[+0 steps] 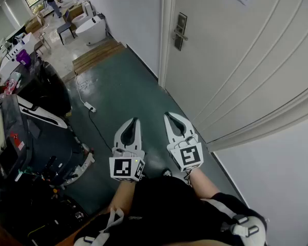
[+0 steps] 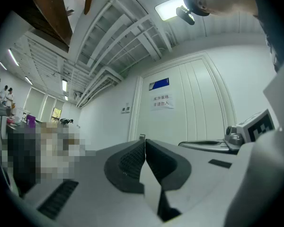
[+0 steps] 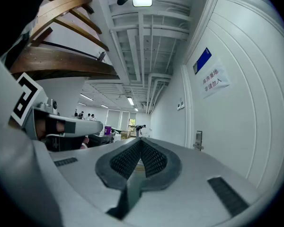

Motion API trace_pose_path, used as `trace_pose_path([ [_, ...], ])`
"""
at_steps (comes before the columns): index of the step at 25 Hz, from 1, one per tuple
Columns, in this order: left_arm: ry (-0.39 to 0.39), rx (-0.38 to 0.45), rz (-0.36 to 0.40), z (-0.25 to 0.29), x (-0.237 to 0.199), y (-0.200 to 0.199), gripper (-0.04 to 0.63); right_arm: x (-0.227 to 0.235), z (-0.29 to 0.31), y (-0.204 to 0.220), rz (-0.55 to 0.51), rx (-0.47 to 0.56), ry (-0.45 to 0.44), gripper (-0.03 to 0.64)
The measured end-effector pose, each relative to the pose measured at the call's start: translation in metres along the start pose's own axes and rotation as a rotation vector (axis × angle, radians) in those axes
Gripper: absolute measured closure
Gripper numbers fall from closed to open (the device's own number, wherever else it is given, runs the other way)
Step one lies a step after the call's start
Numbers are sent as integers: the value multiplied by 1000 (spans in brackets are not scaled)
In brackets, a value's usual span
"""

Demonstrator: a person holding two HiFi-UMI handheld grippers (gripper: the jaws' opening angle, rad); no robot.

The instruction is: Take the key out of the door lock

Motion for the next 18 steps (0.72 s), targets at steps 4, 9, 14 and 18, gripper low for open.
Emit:
trace_pose_path([
  [4,0,-6,-9,2,7,4,571,3,-5,0,13,-1,-11,609],
  [9,0,-22,-24,4,21,18,571,8,-13,12,121,-32,-49,609],
  [14,-54,-67,-32,-8,37,43,571,16,-30,43,278,-96,-134,602],
  [18,-94,-93,-63,-18,36,59,571,18,-31,67,336,-154,-173,512],
])
Point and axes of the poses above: the fingertips, and each gripper's own axes: z forward along the fingers, x to its right, y out of its underside, the point moved 6 cm from there along -z, backward along the fingers, and after that the axes turned 15 degrees about y, right-handed, at the moved point
